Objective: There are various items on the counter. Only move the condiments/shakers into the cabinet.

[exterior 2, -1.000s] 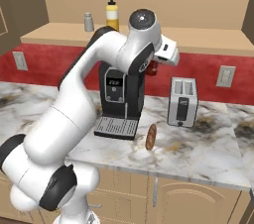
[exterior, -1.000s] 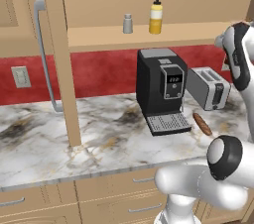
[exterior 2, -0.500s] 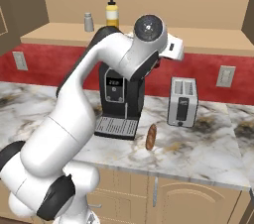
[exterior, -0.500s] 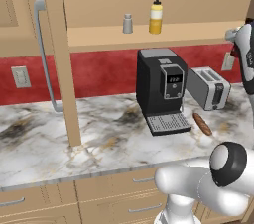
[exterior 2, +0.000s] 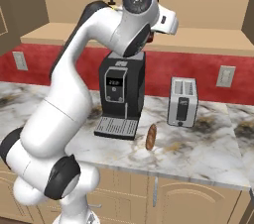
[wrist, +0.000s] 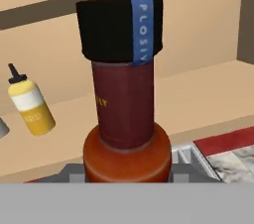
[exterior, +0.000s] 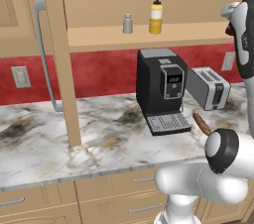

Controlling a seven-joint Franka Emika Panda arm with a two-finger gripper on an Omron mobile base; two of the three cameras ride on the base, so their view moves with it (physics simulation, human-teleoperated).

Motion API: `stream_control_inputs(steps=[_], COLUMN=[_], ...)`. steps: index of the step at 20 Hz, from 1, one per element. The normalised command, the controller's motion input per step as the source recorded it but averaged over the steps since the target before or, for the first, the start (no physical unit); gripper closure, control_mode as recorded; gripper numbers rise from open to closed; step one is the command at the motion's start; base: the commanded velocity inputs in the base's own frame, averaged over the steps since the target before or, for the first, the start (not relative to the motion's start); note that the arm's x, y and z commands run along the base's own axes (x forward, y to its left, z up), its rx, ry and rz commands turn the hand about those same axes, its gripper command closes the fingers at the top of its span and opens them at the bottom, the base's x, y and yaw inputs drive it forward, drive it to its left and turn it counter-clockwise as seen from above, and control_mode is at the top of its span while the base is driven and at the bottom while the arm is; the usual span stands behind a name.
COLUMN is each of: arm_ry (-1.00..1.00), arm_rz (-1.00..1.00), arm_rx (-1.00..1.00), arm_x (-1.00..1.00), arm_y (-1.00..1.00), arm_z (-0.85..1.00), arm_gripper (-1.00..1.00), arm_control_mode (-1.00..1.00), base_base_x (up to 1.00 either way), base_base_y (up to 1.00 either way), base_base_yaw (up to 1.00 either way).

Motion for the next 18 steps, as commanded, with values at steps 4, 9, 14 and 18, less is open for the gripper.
stream_control_inputs(steps=[4, 9, 14, 18], arm_ry=[-0.23, -0.05, 0.01, 0.05], arm_rz=[0.0, 0.0, 0.0, 0.0], arm_rx=[0.0, -0.01, -0.05, -0.08], arm_x=[0.17, 0.42, 0.53, 0.69], arm_y=[0.35, 0.2, 0.34, 0.33], arm_z=[-0.11, 0.0, -0.04, 0.0], arm_gripper=[1.0, 1.0, 1.0, 1.0], arm_control_mode=[-1.0, -1.0, -1.0, -1.0], base_base_x=[0.0, 0.0, 0.0, 0.0], base_base_y=[0.0, 0.0, 0.0, 0.0], base_base_yaw=[0.0, 0.0, 0.0, 0.0])
